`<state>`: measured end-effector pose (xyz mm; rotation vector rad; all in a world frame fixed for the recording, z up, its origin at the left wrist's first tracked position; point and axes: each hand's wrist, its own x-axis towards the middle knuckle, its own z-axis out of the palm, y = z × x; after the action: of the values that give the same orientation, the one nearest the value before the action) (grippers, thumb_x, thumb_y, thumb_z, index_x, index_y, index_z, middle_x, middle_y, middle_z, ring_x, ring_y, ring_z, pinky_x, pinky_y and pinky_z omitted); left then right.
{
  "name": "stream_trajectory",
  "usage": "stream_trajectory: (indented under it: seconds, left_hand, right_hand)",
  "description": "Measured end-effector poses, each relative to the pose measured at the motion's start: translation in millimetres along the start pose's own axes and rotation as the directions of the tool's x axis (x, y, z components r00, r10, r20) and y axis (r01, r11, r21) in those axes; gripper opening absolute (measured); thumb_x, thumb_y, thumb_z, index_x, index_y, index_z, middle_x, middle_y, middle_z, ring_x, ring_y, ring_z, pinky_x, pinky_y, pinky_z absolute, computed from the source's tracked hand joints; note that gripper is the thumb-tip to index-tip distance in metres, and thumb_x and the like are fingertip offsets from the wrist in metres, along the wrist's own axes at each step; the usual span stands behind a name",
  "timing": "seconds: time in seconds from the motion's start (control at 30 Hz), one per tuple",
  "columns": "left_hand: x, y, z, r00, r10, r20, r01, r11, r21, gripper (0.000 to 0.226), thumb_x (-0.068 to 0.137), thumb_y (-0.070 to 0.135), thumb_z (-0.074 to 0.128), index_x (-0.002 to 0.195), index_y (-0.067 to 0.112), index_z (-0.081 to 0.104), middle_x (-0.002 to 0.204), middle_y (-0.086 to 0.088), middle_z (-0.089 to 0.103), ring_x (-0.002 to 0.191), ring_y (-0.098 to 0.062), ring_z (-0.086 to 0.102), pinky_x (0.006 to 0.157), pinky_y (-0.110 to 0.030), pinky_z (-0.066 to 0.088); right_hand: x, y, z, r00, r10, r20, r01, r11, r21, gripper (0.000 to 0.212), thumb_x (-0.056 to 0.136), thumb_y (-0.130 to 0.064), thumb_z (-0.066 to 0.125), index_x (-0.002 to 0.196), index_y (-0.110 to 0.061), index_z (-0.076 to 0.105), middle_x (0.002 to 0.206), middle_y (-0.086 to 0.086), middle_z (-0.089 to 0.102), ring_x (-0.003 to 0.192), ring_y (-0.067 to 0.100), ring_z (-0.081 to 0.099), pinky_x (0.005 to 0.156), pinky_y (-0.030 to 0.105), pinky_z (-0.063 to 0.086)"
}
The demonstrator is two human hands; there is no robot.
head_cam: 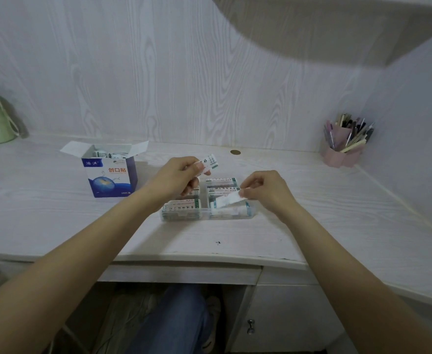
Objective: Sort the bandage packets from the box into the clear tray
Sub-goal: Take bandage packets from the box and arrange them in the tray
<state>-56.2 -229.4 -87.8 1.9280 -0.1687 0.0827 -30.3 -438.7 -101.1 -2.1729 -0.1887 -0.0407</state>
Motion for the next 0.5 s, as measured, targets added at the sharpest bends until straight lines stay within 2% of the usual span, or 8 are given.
stream_trajectory:
  seconds: [0.07,0.13,0.23,0.33,0.5]
  left_hand:
    - [0,-1,2,1.0,0.002,0.004,-0.002,1.0,0.005,0.028,0.102,0.019,0.04,0.092,0.011,0.064,0.06,-0.001,0.049,0.046,-0.009,0.04,0.042,-0.015,0.033]
    - [1,-1,4,1.0,-0.001,0.013,0.001,1.0,0.008,0.028,0.102,0.02,0.04,0.092,0.011,0.064,0.059,-0.001,0.05,0.045,-0.008,0.041,0.042,-0.014,0.033]
    - [3,-2,9,0.999,-0.005,0.042,0.003,0.998,0.056,0.028,0.102,0.022,0.04,0.094,0.009,0.063,0.063,-0.001,0.059,0.043,-0.005,0.046,0.045,-0.016,0.038]
    - [5,-4,15,0.997,0.003,0.083,-0.017,0.986,0.167,0.03,0.102,0.024,0.039,0.098,0.003,0.06,0.079,-0.004,0.071,0.051,-0.013,0.053,0.048,-0.02,0.039]
    - [12,-5,28,0.994,0.052,0.097,-0.086,0.919,0.385,0.03,0.102,0.023,0.038,0.094,0.001,0.057,0.09,-0.004,0.072,0.052,-0.018,0.06,0.041,-0.011,0.034]
  right_hand:
    - [1,-2,4,0.998,-0.054,0.024,0.058,0.98,-0.192,0.007,0.076,-0.006,0.075,0.081,-0.009,0.07,0.068,-0.007,0.056,0.066,0.003,0.052,0.055,0.005,0.038]
    - [3,-3,10,0.993,-0.106,0.049,0.117,0.93,-0.348,0.006,0.079,-0.006,0.072,0.084,-0.006,0.07,0.076,-0.004,0.056,0.075,0.01,0.051,0.054,0.007,0.036]
    - [5,-3,18,0.994,-0.092,0.06,0.11,0.852,-0.512,0.006,0.08,-0.012,0.07,0.084,-0.014,0.067,0.091,0.002,0.064,0.09,0.021,0.059,0.066,0.025,0.042]
    - [5,-5,22,0.996,-0.061,0.071,0.091,0.796,-0.598,0.006,0.081,-0.018,0.071,0.086,-0.016,0.069,0.096,0.004,0.066,0.093,0.022,0.06,0.066,0.029,0.041]
    - [7,-7,21,0.999,-0.021,0.037,0.04,0.775,-0.631,0.018,0.08,-0.026,0.073,0.092,-0.013,0.07,0.1,0.004,0.062,0.098,0.022,0.056,0.067,0.03,0.041]
